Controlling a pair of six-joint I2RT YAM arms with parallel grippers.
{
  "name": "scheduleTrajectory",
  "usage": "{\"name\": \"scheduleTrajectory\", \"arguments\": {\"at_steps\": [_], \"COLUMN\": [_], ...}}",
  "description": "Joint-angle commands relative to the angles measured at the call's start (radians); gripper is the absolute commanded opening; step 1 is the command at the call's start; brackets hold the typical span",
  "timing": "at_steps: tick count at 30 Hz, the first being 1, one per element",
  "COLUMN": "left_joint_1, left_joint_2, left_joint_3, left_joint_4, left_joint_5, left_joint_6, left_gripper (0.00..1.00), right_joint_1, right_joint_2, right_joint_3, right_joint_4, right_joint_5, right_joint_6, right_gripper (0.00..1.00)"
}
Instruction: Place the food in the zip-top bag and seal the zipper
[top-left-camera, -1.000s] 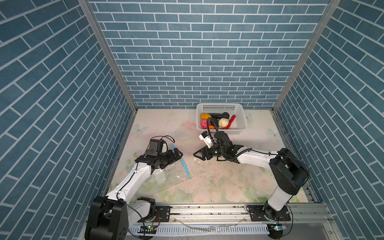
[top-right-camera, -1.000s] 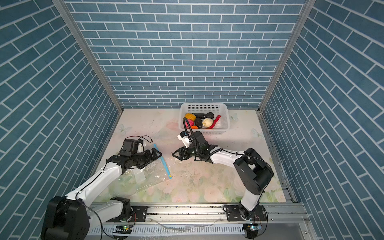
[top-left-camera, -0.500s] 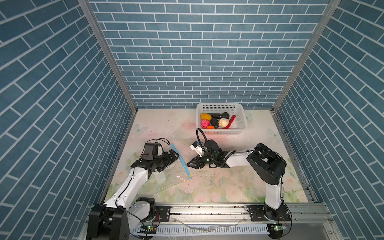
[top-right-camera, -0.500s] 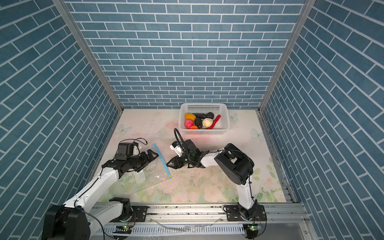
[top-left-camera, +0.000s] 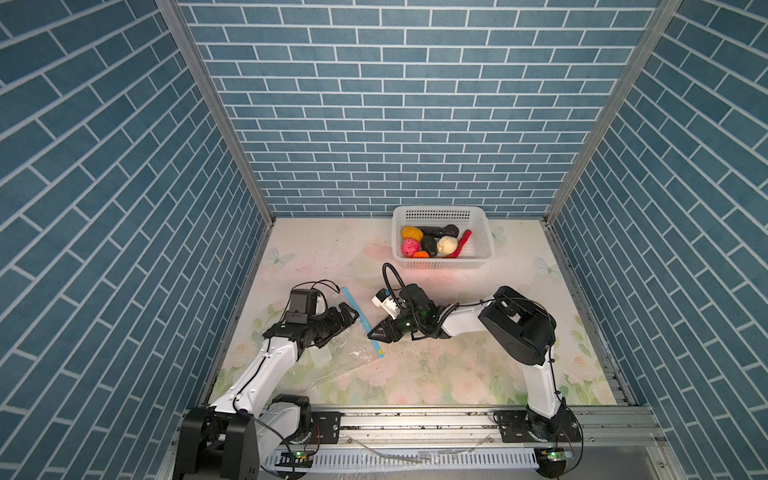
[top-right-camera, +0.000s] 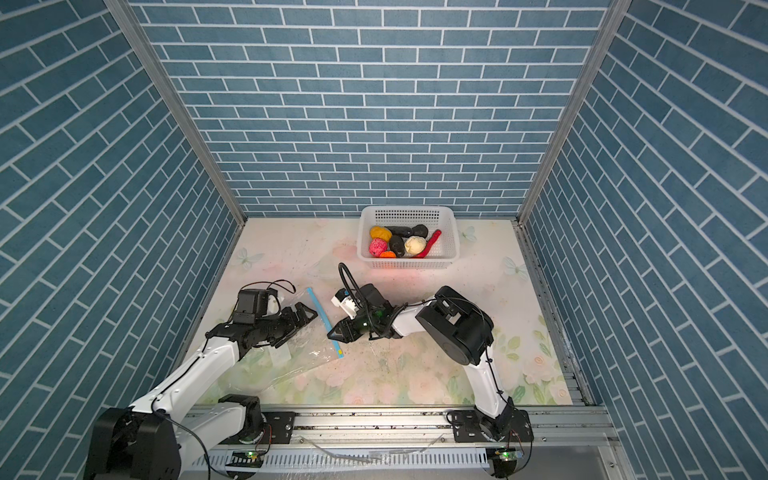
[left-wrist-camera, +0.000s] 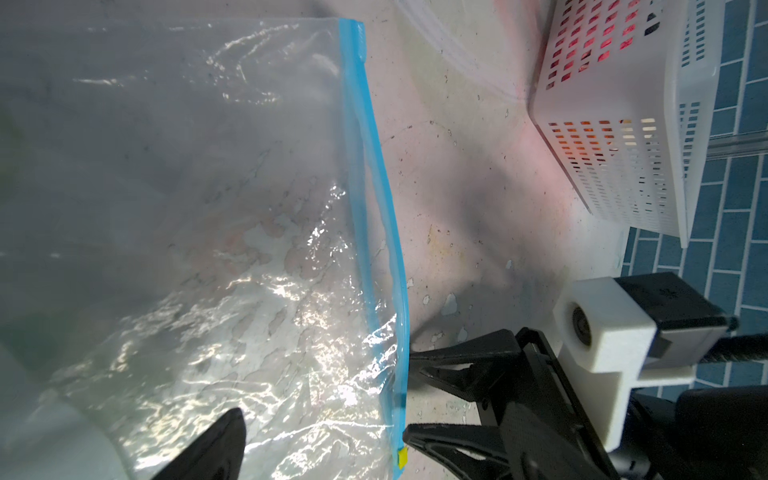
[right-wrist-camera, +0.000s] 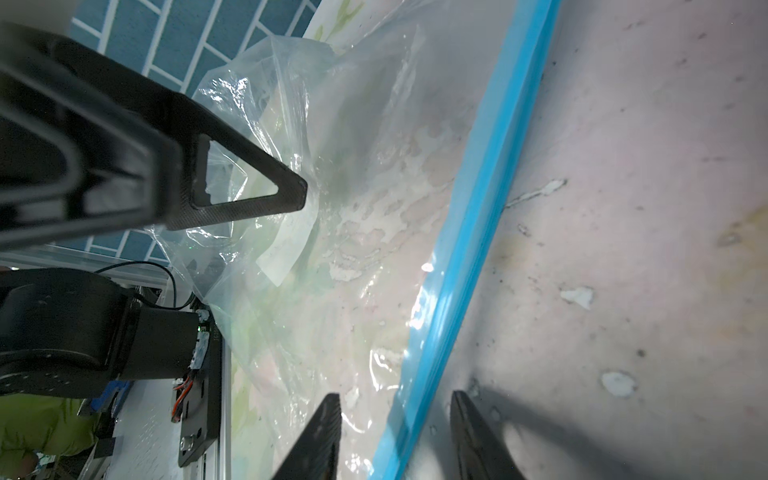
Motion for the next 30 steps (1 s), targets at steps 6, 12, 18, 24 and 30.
{"name": "scheduleTrajectory", "arguments": {"at_steps": [6,12,18,24,30], "left_joint_1": [0.008,0.007,0.007,0.007,0.007], "left_joint_2": [0.004,0.006,0.009,0.005,-0.002], "left_joint_3": [-0.032,-0.033,-0.035,-0.031,-0.011], "left_joint_4": [0.058,0.058,0.059,0.046,0.015], "left_joint_5": [0.017,0.015,0.012,0.011,0.006], "left_joint_6": [0.013,0.018,0.020,0.020,0.024], "left_gripper": [0.98,0.98,0.98,0.98,0.98], "right_joint_1": [0.008,0.007,0.010,0.016,0.029], "right_joint_2": [0.046,0.056,0.053,0.061,0.057], "right_joint_3": [0.049,0.046,0.003,-0.037,-0.077], "right_joint_4": [0.090,0.127,0.246,0.360,0.447], "right_joint_5": [-0.031,-0.038,-0.037,-0.019,0.008], "right_joint_6": [-0.023,-0.023,-0.018,-0.017,-0.047], "right_gripper": [0.34,0.28,0.20,0.15,0.08]}}
